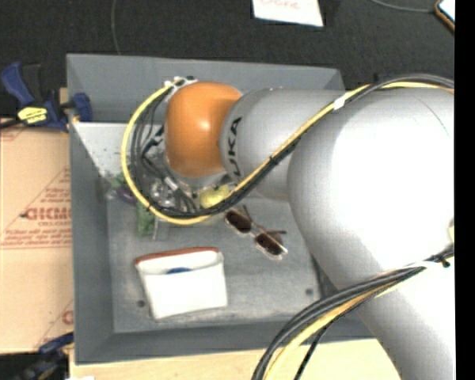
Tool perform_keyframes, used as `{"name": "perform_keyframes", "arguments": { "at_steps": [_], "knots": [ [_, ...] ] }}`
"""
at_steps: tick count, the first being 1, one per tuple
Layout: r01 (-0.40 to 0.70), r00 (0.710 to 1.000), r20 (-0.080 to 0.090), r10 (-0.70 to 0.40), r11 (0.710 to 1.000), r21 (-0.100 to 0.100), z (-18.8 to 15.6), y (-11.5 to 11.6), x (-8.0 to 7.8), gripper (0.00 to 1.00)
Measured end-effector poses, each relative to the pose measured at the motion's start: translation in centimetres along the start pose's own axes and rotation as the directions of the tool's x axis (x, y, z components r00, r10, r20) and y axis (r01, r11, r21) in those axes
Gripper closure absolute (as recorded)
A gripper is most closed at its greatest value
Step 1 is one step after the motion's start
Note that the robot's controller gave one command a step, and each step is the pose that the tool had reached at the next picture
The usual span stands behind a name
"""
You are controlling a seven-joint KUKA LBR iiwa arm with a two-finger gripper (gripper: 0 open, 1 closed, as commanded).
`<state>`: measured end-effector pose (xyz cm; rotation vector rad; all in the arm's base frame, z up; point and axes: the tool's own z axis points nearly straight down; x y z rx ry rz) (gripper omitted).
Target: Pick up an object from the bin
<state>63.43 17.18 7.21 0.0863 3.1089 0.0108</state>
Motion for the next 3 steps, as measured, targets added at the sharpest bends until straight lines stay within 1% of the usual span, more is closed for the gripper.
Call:
{"name": "perform_keyframes", "arguments": {
  "at_steps": [1, 2, 3],
  "knots": [
    [-0.001, 1.000, -0.002, 0.001, 1.000, 0.000, -1.4, 0.0, 0.1, 1.00],
    [0.000, 1.000, 0.002, 0.000, 1.000, -0.002, -4.1, 0.0, -0.1, 1.00],
    [-0.001, 1.000, 0.003, 0.001, 1.000, -0.003, -5.7, 0.1, -0.2, 1.00]
  ]
}}
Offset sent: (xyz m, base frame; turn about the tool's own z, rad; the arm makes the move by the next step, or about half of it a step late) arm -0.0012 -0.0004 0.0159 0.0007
